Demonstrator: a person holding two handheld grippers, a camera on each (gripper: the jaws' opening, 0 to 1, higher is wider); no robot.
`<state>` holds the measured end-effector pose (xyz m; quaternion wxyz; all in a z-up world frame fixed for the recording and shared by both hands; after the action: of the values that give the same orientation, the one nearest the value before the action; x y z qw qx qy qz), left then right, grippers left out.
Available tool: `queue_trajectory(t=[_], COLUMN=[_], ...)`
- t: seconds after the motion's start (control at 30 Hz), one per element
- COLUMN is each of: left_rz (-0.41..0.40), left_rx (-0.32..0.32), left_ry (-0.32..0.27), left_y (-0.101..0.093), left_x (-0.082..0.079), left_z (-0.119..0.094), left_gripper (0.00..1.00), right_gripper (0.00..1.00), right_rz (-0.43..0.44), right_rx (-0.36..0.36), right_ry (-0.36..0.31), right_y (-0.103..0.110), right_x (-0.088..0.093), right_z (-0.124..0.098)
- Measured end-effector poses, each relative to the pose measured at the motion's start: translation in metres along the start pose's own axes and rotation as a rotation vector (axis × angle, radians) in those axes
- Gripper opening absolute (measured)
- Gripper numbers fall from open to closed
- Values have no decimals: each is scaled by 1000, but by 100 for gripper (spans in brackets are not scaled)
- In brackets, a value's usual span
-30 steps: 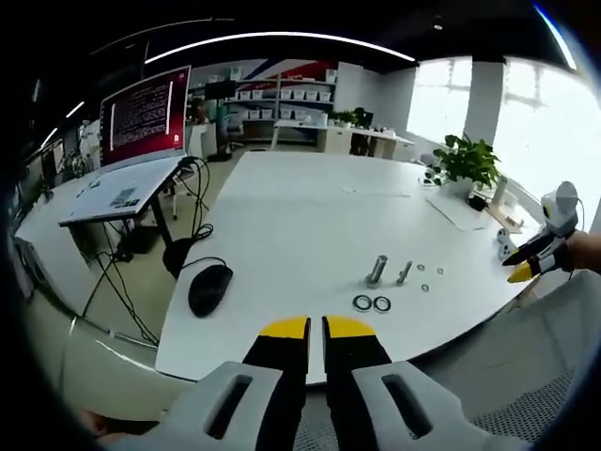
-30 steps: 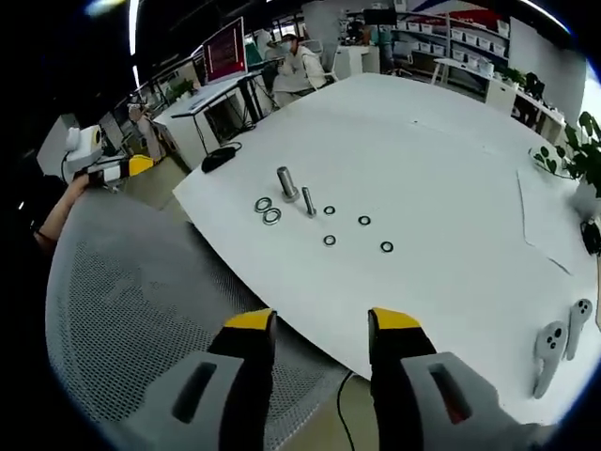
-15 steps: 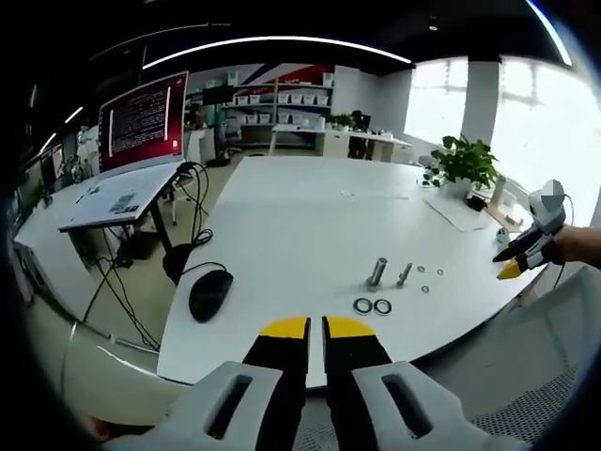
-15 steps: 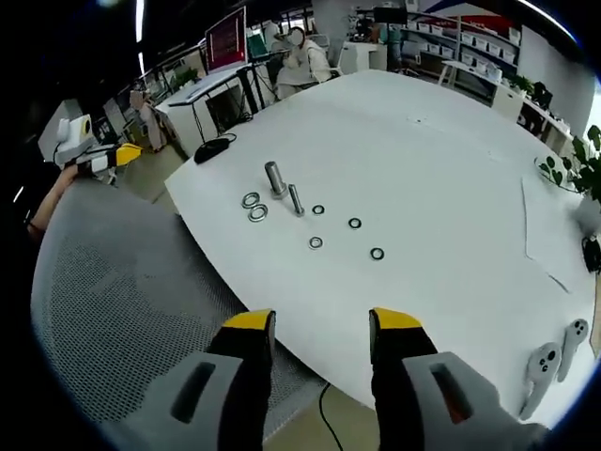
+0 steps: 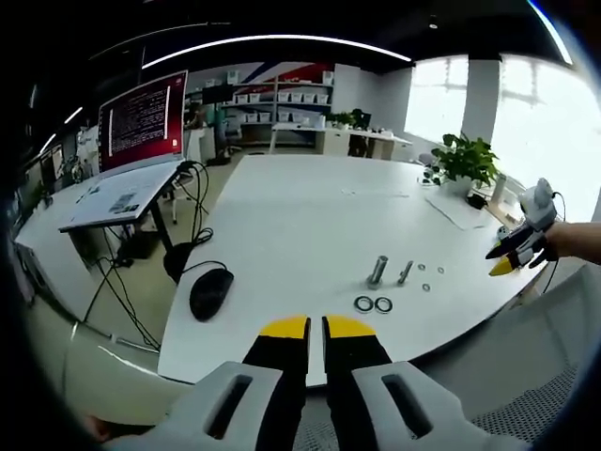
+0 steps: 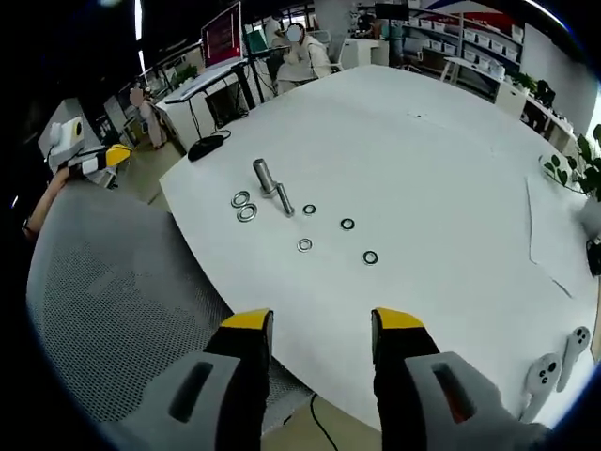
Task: Place the washer onto the threaded stud by aligning its center hole with the stud, sliding it down to the base, and recovering from edge contact or off-axis alignment until the washer reaches the visible bottom stop.
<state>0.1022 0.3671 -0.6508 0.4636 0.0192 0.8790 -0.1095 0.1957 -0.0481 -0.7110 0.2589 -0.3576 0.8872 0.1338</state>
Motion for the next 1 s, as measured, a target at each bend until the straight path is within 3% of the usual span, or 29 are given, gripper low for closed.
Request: queue_trajectory(t=[1.0], left_rz=[2], left_rx=[-3], left_ry=[0], left_y=[0], left_x=[0], left_z=[1], left_gripper=[2], right_gripper=[44], right_rz=[-99], right_rx=[-20], right_ry=[178], right_y=[-18], right_x=[14], right_z=[37])
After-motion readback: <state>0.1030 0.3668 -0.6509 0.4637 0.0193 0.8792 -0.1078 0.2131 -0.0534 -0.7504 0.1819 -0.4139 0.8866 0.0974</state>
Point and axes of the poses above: the point that each gripper's makers call its tool centre point, and the gripper's own axes: z roughly forward along the fingers, y roughly to its left, x roughly out of its underside, the point moved 8 cm from there along -z, roughly backward along the fingers, and after that the axes turned 6 degrees about -z, right-handed, at the moved point
